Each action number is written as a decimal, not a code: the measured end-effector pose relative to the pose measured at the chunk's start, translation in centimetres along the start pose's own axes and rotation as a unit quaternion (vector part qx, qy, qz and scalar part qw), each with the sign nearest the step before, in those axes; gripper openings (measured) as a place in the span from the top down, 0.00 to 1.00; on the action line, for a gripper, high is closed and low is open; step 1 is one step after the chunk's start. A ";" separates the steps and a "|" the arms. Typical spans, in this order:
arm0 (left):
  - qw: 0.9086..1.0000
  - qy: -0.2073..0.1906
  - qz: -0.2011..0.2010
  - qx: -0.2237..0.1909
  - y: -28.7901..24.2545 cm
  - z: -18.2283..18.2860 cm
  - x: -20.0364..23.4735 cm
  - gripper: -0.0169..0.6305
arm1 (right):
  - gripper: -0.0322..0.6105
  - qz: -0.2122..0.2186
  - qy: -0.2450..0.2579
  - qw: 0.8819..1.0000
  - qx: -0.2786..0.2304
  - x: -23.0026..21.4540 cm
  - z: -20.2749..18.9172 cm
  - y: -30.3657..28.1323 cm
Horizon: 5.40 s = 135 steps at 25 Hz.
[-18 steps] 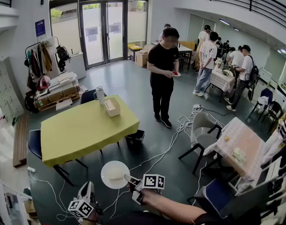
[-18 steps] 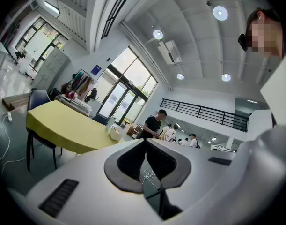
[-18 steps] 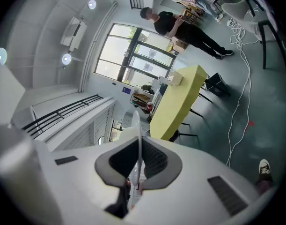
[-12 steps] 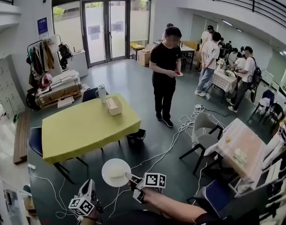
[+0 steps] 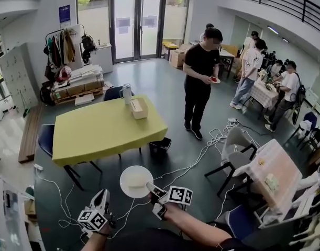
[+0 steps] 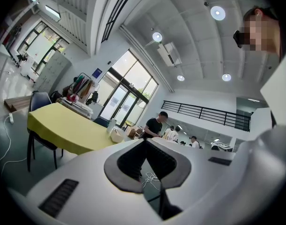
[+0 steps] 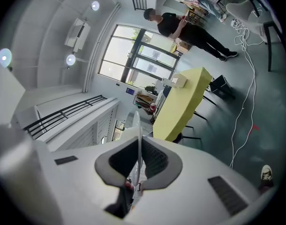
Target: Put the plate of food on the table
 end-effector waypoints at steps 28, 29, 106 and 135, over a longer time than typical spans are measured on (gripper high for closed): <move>0.996 -0.018 0.070 -0.048 0.1 -3.1 -4.0 0.94 | 0.91 0.023 -0.021 0.999 0.027 -4.3 2.1 3.2; 0.996 -0.020 0.071 -0.049 0.1 -3.0 -4.2 0.94 | 0.91 0.023 -0.022 0.999 0.028 -4.4 2.2 3.2; 0.999 -0.014 0.029 -0.005 -28.3 17.9 26.0 0.94 | 0.91 -0.013 -0.030 0.999 -0.006 -6.2 25.0 -32.2; 0.985 -0.023 0.165 -0.045 -46.3 25.8 31.0 0.95 | 0.91 0.034 -0.035 0.993 0.104 -13.1 47.6 -47.5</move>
Point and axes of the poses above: the fingertips, and each gripper's own axes: y backward along the fingers, x to its left, z out of its top, the point moved 5 cm from there along y, backward along the fingers, and after that the axes turned 8 degrees about x, right-handed, at the moved point
